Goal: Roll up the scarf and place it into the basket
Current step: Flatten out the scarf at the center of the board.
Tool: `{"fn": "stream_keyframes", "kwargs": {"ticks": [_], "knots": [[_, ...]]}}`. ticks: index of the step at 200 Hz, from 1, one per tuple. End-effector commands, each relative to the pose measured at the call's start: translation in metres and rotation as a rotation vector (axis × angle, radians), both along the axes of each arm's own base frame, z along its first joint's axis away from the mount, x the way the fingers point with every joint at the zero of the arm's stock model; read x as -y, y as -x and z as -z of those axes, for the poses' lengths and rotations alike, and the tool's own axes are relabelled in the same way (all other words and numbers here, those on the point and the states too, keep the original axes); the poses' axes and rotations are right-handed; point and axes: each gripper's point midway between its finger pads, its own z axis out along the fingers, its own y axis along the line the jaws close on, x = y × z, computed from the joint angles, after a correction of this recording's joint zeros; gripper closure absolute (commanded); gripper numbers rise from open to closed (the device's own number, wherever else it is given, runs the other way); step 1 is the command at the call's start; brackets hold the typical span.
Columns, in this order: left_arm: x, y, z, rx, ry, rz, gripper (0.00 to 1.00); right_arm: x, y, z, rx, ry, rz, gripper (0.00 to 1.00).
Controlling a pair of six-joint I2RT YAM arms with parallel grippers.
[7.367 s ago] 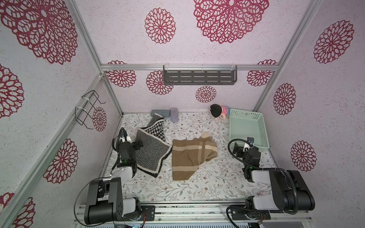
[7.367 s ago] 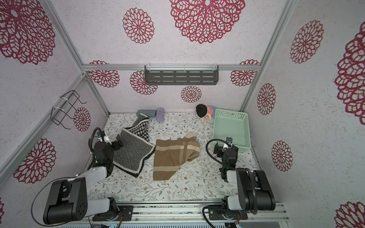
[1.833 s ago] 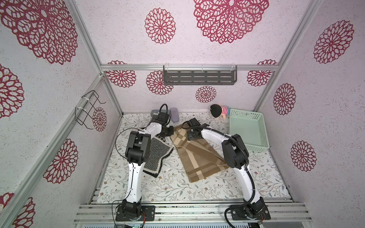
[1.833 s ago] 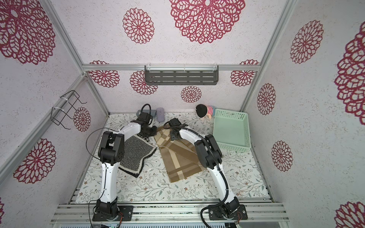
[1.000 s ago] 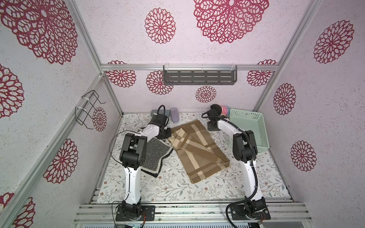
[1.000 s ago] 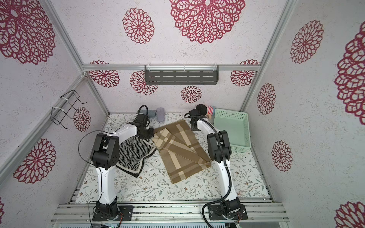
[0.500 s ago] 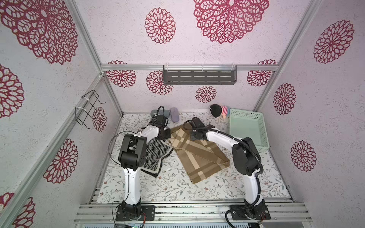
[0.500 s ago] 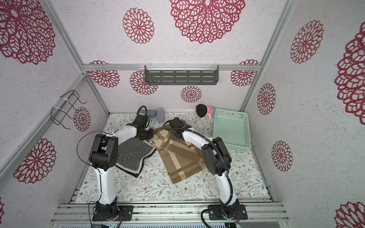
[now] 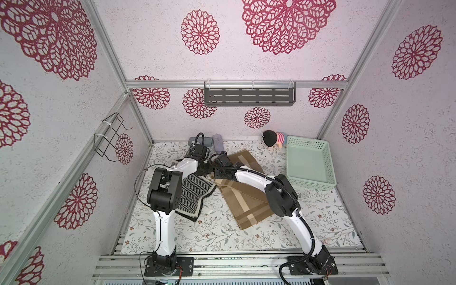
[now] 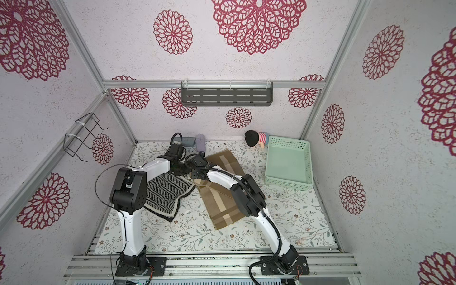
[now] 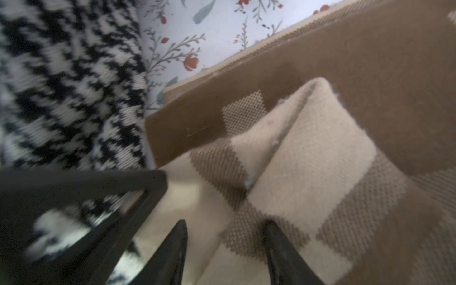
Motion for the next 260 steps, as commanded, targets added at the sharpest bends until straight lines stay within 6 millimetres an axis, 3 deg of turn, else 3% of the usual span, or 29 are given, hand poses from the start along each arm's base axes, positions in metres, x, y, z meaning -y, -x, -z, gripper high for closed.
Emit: {"fn": "stream_keyframes", "kwargs": {"ticks": [1, 33, 109, 148, 174, 224, 260], "knots": [[0.000, -0.004, -0.019, 0.045, 0.025, -0.003, 1.00, 0.009, -0.007, -0.013, -0.002, 0.003, 0.085, 0.47], [-0.002, -0.004, -0.016, 0.044, 0.021, -0.007, 1.00, 0.014, -0.002, -0.004, -0.027, 0.025, 0.088, 0.49], [-0.015, -0.008, -0.023, 0.064, -0.002, -0.032, 1.00, 0.024, 0.013, -0.020, -0.022, 0.033, 0.067, 0.53], [-0.015, -0.009, -0.026, 0.071, 0.004, -0.037, 1.00, 0.016, 0.017, -0.017, -0.034, 0.002, 0.031, 0.69], [-0.015, -0.011, -0.029, 0.078, 0.004, -0.038, 1.00, 0.016, 0.016, -0.025, -0.013, 0.010, 0.015, 0.97], [-0.024, -0.019, -0.045, 0.124, -0.025, -0.039, 1.00, 0.061, 0.000, -0.085, 0.130, 0.151, 0.039, 1.00], [-0.026, -0.028, -0.052, 0.140, -0.029, -0.039, 1.00, 0.095, -0.032, -0.091, 0.181, 0.272, -0.013, 1.00]]}}
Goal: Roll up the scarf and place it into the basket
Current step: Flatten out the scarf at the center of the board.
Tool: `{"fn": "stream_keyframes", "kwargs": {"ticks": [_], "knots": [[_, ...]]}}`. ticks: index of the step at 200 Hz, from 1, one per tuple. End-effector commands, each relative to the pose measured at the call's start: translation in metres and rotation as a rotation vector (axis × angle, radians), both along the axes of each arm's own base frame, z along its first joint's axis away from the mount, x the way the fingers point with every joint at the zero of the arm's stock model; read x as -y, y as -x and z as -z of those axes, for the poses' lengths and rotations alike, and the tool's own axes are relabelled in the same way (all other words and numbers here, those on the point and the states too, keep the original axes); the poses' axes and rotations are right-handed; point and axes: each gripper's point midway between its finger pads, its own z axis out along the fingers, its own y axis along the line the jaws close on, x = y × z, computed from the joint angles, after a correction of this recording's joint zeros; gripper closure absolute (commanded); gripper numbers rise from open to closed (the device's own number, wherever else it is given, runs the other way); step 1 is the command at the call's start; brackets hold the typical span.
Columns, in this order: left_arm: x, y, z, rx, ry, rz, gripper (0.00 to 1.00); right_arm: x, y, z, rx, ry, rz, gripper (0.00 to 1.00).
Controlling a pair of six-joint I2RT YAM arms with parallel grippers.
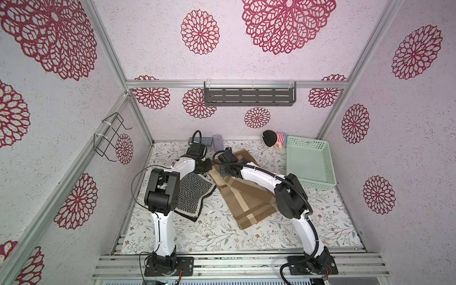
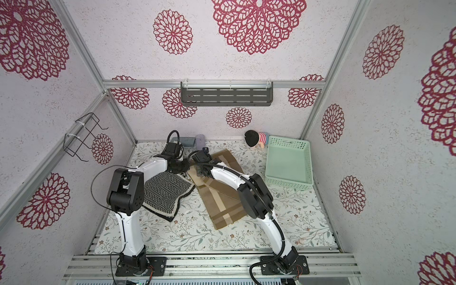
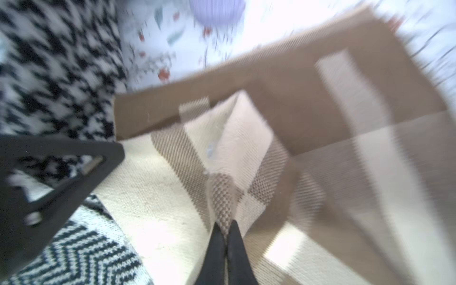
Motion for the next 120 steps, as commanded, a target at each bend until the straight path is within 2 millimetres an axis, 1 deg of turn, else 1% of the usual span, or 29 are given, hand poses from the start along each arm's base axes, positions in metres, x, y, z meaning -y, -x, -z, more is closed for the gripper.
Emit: {"fn": "stream_keyframes", "kwargs": {"ticks": [1, 14, 35, 39, 40, 43, 50, 58, 71, 89, 108, 120], "knots": [[-0.011, -0.019, -0.034, 0.092, -0.015, -0.018, 1.00, 0.042, -0.034, -0.035, 0.098, 0.123, -0.009, 1.00], [-0.011, -0.023, -0.034, 0.096, -0.017, -0.017, 1.00, 0.056, -0.051, -0.033, 0.116, 0.193, -0.016, 1.00], [-0.009, -0.031, -0.033, 0.096, -0.019, -0.008, 1.00, 0.075, -0.079, -0.028, 0.139, 0.250, -0.026, 1.00], [-0.008, -0.032, -0.032, 0.094, -0.020, -0.006, 1.00, 0.079, -0.085, -0.028, 0.144, 0.261, -0.022, 1.00], [-0.008, -0.033, -0.031, 0.093, -0.021, -0.005, 1.00, 0.080, -0.088, -0.030, 0.150, 0.260, -0.019, 1.00], [-0.008, -0.034, -0.031, 0.092, -0.023, -0.004, 1.00, 0.084, -0.091, -0.027, 0.147, 0.274, -0.013, 1.00], [-0.009, -0.037, -0.030, 0.090, -0.031, -0.004, 1.00, 0.093, -0.101, -0.029, 0.156, 0.287, 0.006, 1.00], [-0.011, -0.040, -0.028, 0.085, -0.040, -0.006, 1.00, 0.102, -0.112, -0.025, 0.152, 0.299, 0.019, 1.00], [-0.011, -0.046, -0.026, 0.084, -0.046, -0.003, 1.00, 0.115, -0.126, -0.020, 0.148, 0.292, 0.037, 0.93], [-0.011, -0.054, -0.021, 0.069, -0.049, 0.001, 1.00, 0.129, -0.139, -0.008, 0.140, 0.277, 0.043, 0.81], [-0.012, -0.061, -0.014, 0.053, -0.062, 0.004, 1.00, 0.145, -0.151, 0.003, 0.136, 0.288, 0.062, 0.79], [-0.015, -0.063, -0.009, 0.043, -0.072, -0.003, 1.00, 0.155, -0.157, 0.004, 0.136, 0.295, 0.075, 0.78]]}}
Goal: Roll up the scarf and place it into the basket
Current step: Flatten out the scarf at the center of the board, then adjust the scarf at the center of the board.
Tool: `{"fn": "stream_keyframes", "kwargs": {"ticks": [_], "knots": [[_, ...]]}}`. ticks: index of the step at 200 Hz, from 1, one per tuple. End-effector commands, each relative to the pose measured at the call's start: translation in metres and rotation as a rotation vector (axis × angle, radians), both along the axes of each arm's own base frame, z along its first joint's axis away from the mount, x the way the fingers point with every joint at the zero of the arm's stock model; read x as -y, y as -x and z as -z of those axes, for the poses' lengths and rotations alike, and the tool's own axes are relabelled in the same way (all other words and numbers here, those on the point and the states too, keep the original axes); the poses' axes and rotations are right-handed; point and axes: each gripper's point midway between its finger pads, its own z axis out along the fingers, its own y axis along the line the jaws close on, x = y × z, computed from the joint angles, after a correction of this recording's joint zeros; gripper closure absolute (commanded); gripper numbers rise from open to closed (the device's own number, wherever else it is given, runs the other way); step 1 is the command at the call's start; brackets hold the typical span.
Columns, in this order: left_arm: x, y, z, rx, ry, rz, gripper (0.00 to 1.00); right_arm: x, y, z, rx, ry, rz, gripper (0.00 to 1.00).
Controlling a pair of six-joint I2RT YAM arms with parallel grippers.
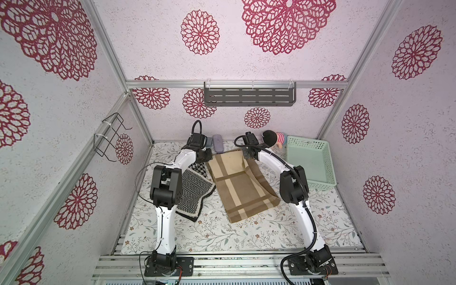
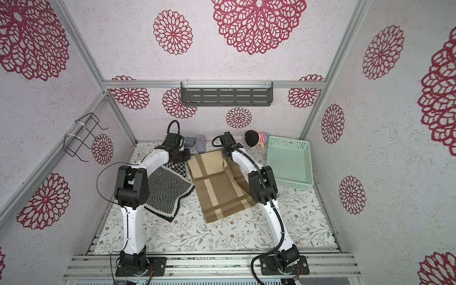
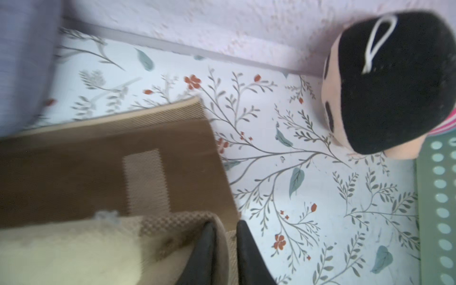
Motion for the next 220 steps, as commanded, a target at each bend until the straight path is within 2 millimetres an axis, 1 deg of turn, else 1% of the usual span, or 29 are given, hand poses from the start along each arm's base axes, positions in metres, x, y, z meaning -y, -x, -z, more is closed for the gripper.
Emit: {"fn": "stream_keyframes", "kwargs": {"ticks": [1, 11, 27, 45, 58, 64, 70, 74, 92, 104, 116, 129, 130, 146, 156, 162, 175, 186, 202, 220], "knots": [[-0.016, -0.004, 0.013, -0.035, -0.043, -0.021, 1.00, 0.014, -0.017, -0.022, 0.050, 0.013, 0.000, 0.78], [-0.018, -0.007, 0.016, -0.040, -0.046, -0.028, 1.00, 0.026, -0.023, -0.024, 0.057, 0.020, 0.020, 0.78], [-0.022, -0.011, 0.017, -0.045, -0.046, -0.036, 1.00, 0.045, -0.032, -0.032, 0.075, 0.023, 0.052, 0.77], [-0.024, -0.015, 0.017, -0.043, -0.041, -0.039, 1.00, 0.061, -0.038, -0.043, 0.090, 0.001, 0.066, 0.70], [-0.025, -0.017, 0.019, -0.045, -0.044, -0.042, 1.00, 0.069, -0.038, -0.051, 0.092, -0.005, 0.073, 0.63], [-0.025, -0.018, 0.019, -0.047, -0.042, -0.043, 0.92, 0.073, -0.037, -0.054, 0.088, 0.000, 0.078, 0.58], [-0.026, -0.018, 0.020, -0.048, -0.043, -0.049, 0.81, 0.076, -0.035, -0.056, 0.082, 0.008, 0.085, 0.54], [-0.026, -0.018, 0.019, -0.050, -0.042, -0.052, 0.75, 0.078, -0.032, -0.058, 0.075, 0.009, 0.089, 0.54], [-0.026, -0.016, 0.011, -0.042, -0.025, -0.061, 0.56, 0.084, -0.016, -0.059, 0.017, 0.010, 0.109, 0.52], [-0.023, -0.012, -0.003, -0.023, -0.005, -0.060, 0.43, 0.091, 0.003, -0.057, -0.034, 0.007, 0.146, 0.52], [-0.021, -0.005, -0.019, -0.004, 0.007, -0.065, 0.33, 0.096, 0.026, -0.057, -0.069, -0.017, 0.173, 0.53], [-0.019, 0.007, -0.035, 0.010, 0.008, -0.079, 0.30, 0.094, 0.056, -0.058, -0.081, -0.063, 0.169, 0.52], [-0.019, 0.008, -0.036, 0.011, 0.008, -0.082, 0.30, 0.094, 0.058, -0.061, -0.076, -0.068, 0.169, 0.52], [-0.010, 0.026, -0.044, 0.013, 0.024, -0.090, 0.31, 0.090, 0.096, -0.058, -0.091, -0.139, 0.154, 0.52], [0.003, 0.037, -0.040, 0.003, 0.038, -0.066, 0.32, 0.088, 0.119, -0.051, -0.114, -0.181, 0.155, 0.52], [0.011, 0.044, -0.037, -0.007, 0.039, -0.051, 0.32, 0.087, 0.132, -0.043, -0.137, -0.201, 0.150, 0.52], [0.030, 0.057, -0.021, -0.047, 0.027, -0.020, 0.34, 0.083, 0.160, -0.028, -0.187, -0.231, 0.144, 0.52], [0.043, 0.066, -0.008, -0.072, 0.005, 0.000, 0.38, 0.076, 0.180, -0.016, -0.219, -0.220, 0.125, 0.52], [0.058, 0.075, 0.011, -0.098, -0.031, 0.020, 0.43, 0.070, 0.206, 0.001, -0.259, -0.176, 0.113, 0.52], [0.066, 0.080, 0.028, -0.130, -0.048, 0.022, 0.46, 0.063, 0.229, 0.022, -0.314, -0.159, 0.107, 0.53]]}}
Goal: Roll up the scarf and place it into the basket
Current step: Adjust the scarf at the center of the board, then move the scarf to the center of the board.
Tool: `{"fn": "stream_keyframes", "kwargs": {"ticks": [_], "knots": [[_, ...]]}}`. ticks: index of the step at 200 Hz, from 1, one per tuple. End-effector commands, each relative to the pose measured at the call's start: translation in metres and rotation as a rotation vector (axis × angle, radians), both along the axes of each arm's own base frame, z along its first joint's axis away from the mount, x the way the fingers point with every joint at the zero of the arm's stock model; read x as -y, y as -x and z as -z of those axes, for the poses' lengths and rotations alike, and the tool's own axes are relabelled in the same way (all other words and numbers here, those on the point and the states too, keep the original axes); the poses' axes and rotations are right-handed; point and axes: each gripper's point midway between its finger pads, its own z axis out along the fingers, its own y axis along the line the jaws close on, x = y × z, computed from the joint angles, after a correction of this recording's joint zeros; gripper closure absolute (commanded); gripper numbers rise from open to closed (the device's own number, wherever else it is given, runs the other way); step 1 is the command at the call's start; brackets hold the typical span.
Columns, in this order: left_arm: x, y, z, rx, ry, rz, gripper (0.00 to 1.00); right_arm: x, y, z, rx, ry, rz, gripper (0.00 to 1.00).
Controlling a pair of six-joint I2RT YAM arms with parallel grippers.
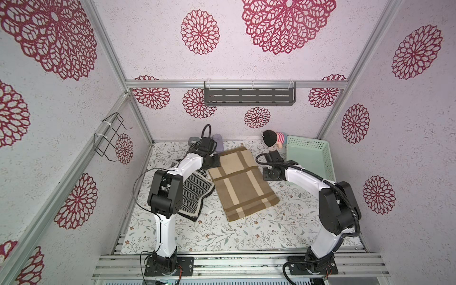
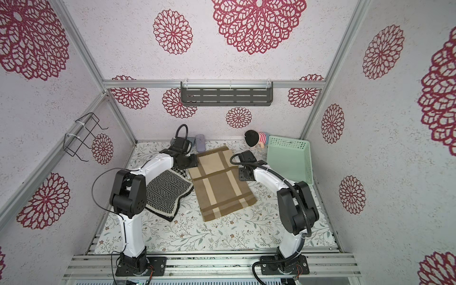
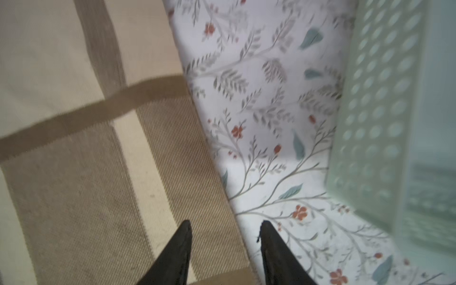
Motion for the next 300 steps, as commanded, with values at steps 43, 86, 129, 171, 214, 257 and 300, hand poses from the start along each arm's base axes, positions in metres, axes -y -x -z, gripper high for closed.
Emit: {"fn": "stream_keyframes", "kwargs": {"ticks": [43, 86, 129, 171, 214, 257, 300], "knots": [[0.018, 0.007, 0.057, -0.091, -0.005, -0.004, 0.54, -0.015, 0.074, 0.064, -0.168, -0.073, 0.044, 0.60], [0.043, -0.016, 0.074, -0.075, 0.062, 0.058, 0.59, -0.034, 0.128, 0.081, -0.229, -0.147, 0.089, 0.62], [0.067, -0.067, 0.061, -0.012, 0.123, 0.114, 0.63, -0.101, 0.166, 0.086, -0.245, -0.252, 0.036, 0.62], [0.056, -0.093, 0.028, 0.045, 0.159, 0.091, 0.63, -0.133, 0.157, 0.065, -0.177, -0.172, -0.065, 0.60], [0.015, -0.058, -0.040, 0.164, 0.121, 0.019, 0.53, -0.122, 0.134, 0.013, -0.009, -0.094, -0.132, 0.53], [-0.041, -0.009, 0.006, 0.080, 0.098, -0.140, 0.52, -0.113, 0.117, -0.010, 0.089, -0.009, -0.133, 0.50], [-0.104, 0.006, 0.062, -0.059, 0.067, -0.327, 0.64, -0.133, 0.109, -0.014, 0.113, -0.073, -0.174, 0.50]]}}
